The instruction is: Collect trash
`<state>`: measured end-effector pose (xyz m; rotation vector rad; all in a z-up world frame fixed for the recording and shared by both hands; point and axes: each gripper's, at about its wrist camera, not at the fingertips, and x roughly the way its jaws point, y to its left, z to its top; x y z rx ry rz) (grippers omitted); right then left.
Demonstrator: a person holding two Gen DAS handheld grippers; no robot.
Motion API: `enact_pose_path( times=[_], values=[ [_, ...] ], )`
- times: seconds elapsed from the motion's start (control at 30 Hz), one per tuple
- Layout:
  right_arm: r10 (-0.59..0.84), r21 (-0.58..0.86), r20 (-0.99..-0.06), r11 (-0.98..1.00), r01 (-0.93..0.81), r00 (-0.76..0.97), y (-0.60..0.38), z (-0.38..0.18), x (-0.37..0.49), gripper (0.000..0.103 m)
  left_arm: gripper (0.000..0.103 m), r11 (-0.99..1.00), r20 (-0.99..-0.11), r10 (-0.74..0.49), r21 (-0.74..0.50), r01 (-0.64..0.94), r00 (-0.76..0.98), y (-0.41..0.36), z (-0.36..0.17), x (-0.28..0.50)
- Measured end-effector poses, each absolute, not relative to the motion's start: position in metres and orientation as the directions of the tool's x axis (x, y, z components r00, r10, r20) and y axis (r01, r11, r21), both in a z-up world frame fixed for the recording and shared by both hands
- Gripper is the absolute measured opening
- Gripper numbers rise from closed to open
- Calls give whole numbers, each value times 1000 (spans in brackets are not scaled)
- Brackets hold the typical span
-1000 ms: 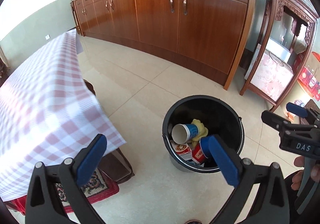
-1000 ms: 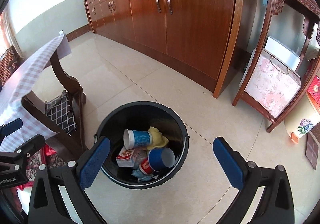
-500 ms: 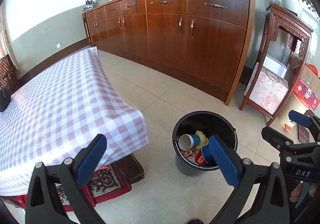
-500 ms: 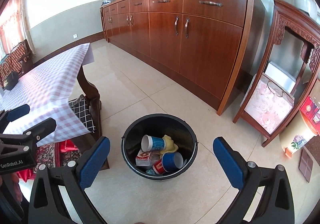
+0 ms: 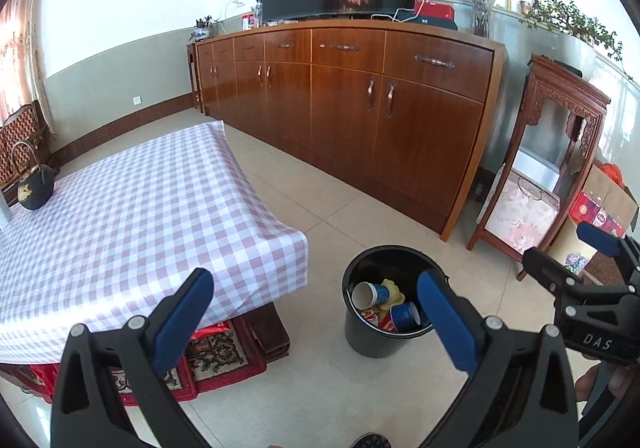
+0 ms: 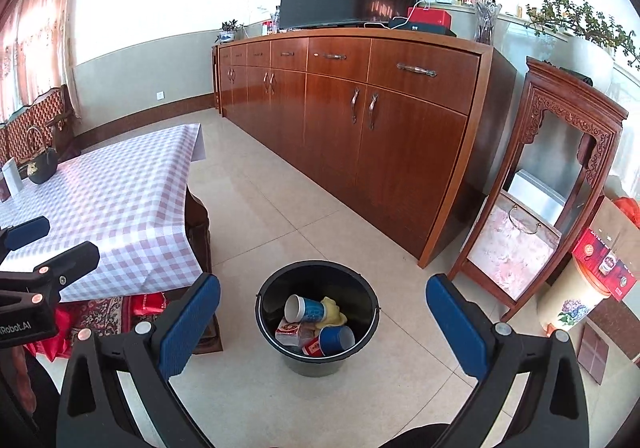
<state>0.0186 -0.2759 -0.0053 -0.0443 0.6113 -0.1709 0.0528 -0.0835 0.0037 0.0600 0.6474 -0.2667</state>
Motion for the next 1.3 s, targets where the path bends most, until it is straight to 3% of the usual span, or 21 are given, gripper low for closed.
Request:
enact_pose_path(
  times=[0.47, 1.3],
  values=[
    [-179, -110, -490, 984, 143, 853, -262, 38, -19, 103, 102, 966, -524, -232, -25, 258, 819, -67, 36, 28],
    [-177, -97, -501, 984, 149, 847, -266, 33, -20, 103, 102, 964, -532, -235, -20, 265, 813, -73, 32, 23]
  ],
)
